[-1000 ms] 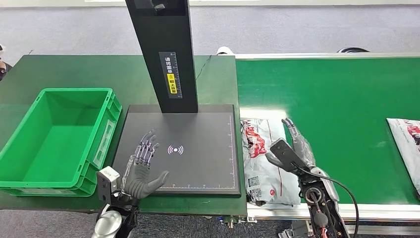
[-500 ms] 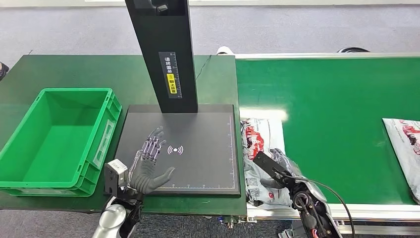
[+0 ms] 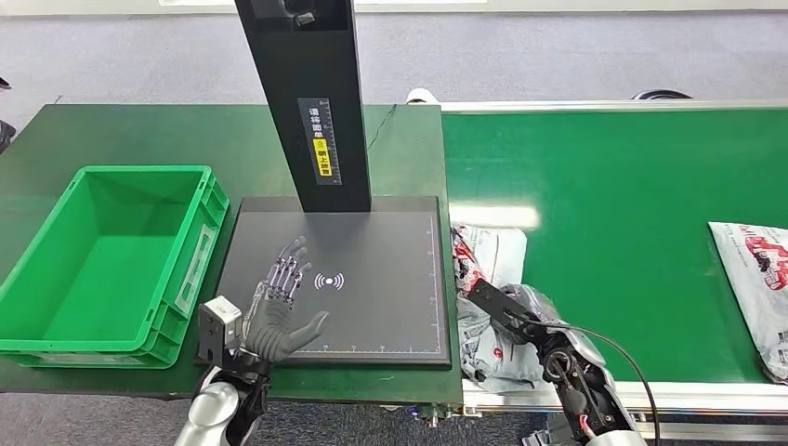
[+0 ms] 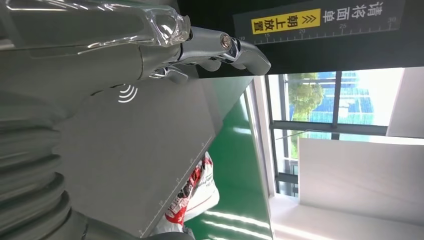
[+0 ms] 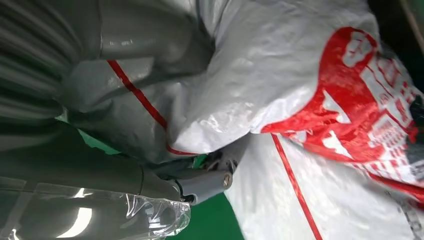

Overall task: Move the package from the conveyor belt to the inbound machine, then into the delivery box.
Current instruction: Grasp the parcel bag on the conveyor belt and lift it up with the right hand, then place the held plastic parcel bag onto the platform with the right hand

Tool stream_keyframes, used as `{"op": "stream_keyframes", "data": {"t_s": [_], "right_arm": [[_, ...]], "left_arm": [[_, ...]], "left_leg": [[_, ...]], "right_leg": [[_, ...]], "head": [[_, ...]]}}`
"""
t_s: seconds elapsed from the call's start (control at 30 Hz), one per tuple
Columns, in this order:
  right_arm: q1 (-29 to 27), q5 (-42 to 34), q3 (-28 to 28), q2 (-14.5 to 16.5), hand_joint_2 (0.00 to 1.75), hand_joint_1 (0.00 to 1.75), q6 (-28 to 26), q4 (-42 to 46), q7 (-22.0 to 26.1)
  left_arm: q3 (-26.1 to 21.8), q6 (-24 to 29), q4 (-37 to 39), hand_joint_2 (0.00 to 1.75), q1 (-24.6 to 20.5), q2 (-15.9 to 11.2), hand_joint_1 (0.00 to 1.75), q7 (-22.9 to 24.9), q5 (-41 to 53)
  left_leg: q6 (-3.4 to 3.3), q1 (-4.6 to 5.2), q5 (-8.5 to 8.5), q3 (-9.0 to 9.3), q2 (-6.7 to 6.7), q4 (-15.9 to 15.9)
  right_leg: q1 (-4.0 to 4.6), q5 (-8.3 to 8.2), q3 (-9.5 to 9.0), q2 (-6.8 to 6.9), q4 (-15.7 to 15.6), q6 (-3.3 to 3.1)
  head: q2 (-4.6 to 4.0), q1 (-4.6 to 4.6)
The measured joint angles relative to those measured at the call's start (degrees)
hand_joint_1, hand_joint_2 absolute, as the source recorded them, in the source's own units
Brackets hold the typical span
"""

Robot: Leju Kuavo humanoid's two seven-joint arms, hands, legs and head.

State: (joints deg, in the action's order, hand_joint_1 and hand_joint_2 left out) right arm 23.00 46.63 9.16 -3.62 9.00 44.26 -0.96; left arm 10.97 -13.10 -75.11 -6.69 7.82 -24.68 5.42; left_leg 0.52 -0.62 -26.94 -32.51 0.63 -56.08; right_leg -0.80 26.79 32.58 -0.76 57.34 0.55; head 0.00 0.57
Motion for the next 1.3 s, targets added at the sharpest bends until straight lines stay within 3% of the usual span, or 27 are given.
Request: {"op": "stream_keyframes", "data": {"t_s": [0.3, 0.47, 0.83, 0.93, 1.03, 1.3], "right_arm": [[-1.9, -4.2, 0.1, 0.4, 1.75, 1.75, -5.3, 3.1, 4.2], [-3.6, -8.7, -1.4, 1.0, 1.75, 1.75, -15.0, 9.0, 9.7], [-8.5, -19.6, -6.4, 3.3, 1.75, 1.75, -30.4, 26.4, 24.5], [-9.6, -21.9, -6.8, 3.6, 1.75, 1.75, -29.8, 30.3, 25.9], [-10.0, -22.4, -6.4, 3.7, 1.75, 1.75, -25.8, 32.1, 25.3], [-6.7, -15.2, 0.2, 3.4, 1.75, 1.75, -13.3, 28.9, 19.1]], "left_arm": [[-0.2, 0.2, -0.9, 1.75, 1.7, -0.2, 0.0, -0.1, -0.6], [-0.7, 0.5, -2.4, 1.75, 2.9, -0.4, 0.0, -0.3, -0.8], [-1.4, 0.8, -3.4, 1.75, 3.5, -0.5, 0.0, -2.0, -1.3], [-1.5, 1.4, -3.5, 1.75, 3.5, -0.5, 0.0, -2.8, -1.3], [-1.6, 2.3, -3.8, 1.75, 3.4, -0.5, 0.0, -3.6, -1.2], [-1.4, 3.2, -3.8, 1.75, 2.7, -0.5, 0.0, -5.0, -1.2]], "left_leg": [[0.0, 0.0, 0.0, -0.13, 0.0, 0.0], [0.0, 0.0, 0.0, -0.15, 0.01, 0.0], [0.0, 0.0, -0.01, -0.17, 0.0, 0.0], [0.0, 0.0, -0.01, -0.17, -0.02, 0.0], [0.0, 0.0, 0.0, -0.17, -0.01, 0.0], [0.0, 0.0, 0.0, -0.17, -0.02, 0.0]], "right_leg": [[0.0, 0.0, 0.1, 0.0, 0.0, 0.0], [0.0, 0.0, 0.15, 0.01, 0.0, 0.0], [0.0, 0.01, 0.17, 0.01, 0.0, 0.0], [0.0, 0.01, 0.17, 0.0, 0.0, 0.0], [0.0, 0.01, 0.16, 0.0, 0.0, 0.0], [0.01, 0.0, 0.16, -0.01, 0.0, 0.0]], "head": [[0.0, -0.01], [0.0, -0.01], [0.0, 0.0], [0.0, -0.01], [0.0, -0.01], [0.0, -0.01]]}}
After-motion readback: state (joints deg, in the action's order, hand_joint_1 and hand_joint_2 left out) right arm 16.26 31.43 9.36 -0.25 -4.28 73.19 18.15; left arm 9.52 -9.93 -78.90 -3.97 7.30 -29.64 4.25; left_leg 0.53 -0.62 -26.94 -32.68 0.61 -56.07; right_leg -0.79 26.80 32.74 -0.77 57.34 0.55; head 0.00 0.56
